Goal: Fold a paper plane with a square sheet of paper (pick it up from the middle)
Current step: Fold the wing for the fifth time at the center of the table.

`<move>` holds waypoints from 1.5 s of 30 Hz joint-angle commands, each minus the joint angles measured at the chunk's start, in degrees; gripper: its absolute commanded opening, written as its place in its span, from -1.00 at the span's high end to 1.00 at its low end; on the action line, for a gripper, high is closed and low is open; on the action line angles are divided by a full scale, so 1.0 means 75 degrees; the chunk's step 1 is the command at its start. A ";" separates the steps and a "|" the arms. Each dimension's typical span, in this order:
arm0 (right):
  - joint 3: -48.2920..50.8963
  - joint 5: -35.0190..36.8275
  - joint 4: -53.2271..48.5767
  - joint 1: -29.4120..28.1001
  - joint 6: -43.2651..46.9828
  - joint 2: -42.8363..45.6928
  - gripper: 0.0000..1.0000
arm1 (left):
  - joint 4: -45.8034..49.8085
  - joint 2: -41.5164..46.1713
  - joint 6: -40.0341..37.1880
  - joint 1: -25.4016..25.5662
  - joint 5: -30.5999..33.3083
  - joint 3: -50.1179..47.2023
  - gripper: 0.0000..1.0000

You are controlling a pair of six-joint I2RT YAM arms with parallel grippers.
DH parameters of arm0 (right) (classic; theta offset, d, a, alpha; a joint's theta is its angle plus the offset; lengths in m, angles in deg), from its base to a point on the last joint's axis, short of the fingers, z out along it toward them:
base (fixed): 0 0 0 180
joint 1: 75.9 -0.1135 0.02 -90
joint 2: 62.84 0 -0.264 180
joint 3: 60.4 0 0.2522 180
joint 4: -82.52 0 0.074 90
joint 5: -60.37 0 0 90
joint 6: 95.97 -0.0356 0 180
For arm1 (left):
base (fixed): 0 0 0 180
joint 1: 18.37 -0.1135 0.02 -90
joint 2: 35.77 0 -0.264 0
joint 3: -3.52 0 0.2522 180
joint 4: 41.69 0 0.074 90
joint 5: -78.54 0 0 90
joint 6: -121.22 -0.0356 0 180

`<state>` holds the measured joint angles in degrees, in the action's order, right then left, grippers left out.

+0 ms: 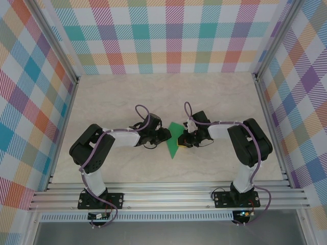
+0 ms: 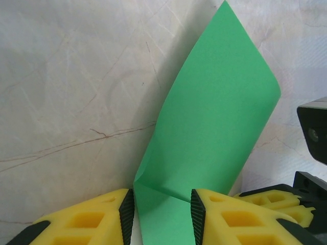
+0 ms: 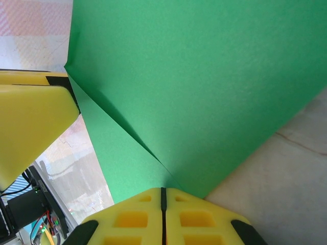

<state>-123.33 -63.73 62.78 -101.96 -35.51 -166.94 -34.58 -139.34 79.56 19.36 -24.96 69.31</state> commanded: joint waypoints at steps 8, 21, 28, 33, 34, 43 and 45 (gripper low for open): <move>0.0111 -0.0121 0.0128 0.0080 -0.0011 -0.0165 0.86 | -0.0518 0.0061 0.0027 0.0054 -0.0278 0.0098 0.27; -0.0409 -0.0151 -0.0439 0.0112 0.0859 -0.0304 0.86 | -0.0660 0.0007 0.0035 0.0054 -0.0435 0.0123 0.48; -0.0647 -0.0326 -0.0772 0.0124 0.1432 -0.0426 0.85 | -0.0521 -0.0205 -0.0210 -0.0038 -0.0754 0.0440 0.45; -0.0819 -0.0372 -0.0943 0.0114 0.1775 -0.0454 0.84 | -0.0431 -0.0335 -0.0214 -0.0039 -0.0826 0.0539 0.77; -0.0875 -0.0341 -0.1035 0.0126 0.1845 -0.0462 0.84 | -0.0425 -0.0335 -0.0165 -0.0039 -0.0814 0.0513 0.80; -0.1010 0.0014 -0.1424 0.0123 0.1846 0.0045 0.60 | -0.0326 0.0716 0.0900 0.0007 0.0711 -0.0563 0.99; -0.0878 0.0317 -0.1457 0.0113 0.1725 0.0412 0.47 | -0.0330 0.1007 0.1266 0.0107 0.1151 -0.0835 0.99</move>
<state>-130.34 -63.21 53.42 -101.37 -22.96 -168.62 -38.06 -136.02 84.34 19.52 -22.75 65.31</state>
